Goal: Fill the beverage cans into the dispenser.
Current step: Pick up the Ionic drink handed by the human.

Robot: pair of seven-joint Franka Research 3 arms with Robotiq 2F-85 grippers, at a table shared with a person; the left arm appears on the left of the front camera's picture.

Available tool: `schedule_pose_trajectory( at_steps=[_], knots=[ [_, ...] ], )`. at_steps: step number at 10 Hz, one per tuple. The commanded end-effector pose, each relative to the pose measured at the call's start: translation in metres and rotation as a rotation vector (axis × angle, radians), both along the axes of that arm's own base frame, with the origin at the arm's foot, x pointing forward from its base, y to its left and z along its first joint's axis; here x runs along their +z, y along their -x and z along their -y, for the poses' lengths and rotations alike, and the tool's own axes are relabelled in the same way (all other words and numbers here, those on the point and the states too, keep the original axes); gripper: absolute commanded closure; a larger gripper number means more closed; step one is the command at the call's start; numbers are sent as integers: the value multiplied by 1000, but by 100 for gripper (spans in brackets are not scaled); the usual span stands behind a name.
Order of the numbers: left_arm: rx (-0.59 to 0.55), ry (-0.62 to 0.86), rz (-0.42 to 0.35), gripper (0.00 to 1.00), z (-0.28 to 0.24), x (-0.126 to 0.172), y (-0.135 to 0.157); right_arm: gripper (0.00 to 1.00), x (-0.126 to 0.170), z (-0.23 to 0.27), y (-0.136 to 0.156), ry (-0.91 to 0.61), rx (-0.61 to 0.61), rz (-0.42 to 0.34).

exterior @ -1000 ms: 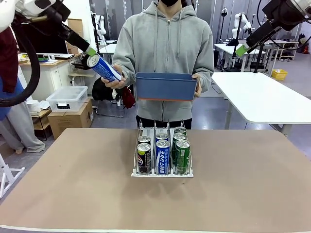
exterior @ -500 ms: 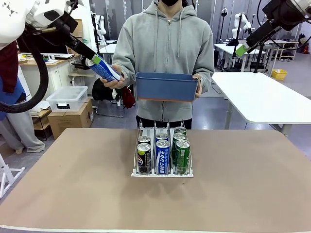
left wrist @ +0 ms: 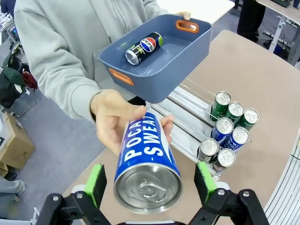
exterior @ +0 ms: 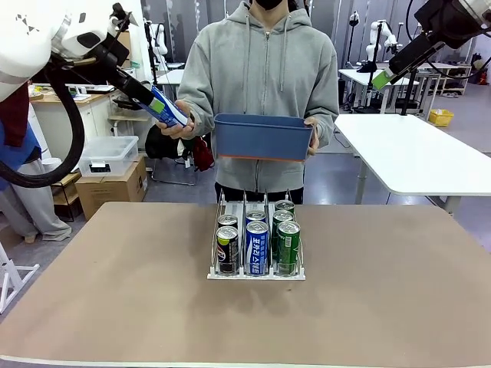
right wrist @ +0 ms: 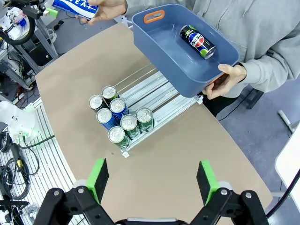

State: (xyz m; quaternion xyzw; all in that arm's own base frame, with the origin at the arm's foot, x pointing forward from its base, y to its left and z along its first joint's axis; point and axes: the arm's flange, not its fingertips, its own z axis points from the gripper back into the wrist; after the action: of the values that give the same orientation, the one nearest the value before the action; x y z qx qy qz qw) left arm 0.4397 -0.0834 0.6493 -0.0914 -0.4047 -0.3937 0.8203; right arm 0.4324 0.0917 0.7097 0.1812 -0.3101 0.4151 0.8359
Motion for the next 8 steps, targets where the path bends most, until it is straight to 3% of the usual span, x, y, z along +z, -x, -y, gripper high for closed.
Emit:
schedule_pose_trajectory(
  at_steps=[1,7,8],
  knots=[
    [-10,26,16,0,-2,-3,-8,0,0,0,0,-7,5,-3],
    [16,40,0,0,0,-2,-6,0,0,0,0,-7,5,-3],
    [25,24,20,59,-2,-3,-7,0,0,0,0,-7,5,-3]
  ],
)
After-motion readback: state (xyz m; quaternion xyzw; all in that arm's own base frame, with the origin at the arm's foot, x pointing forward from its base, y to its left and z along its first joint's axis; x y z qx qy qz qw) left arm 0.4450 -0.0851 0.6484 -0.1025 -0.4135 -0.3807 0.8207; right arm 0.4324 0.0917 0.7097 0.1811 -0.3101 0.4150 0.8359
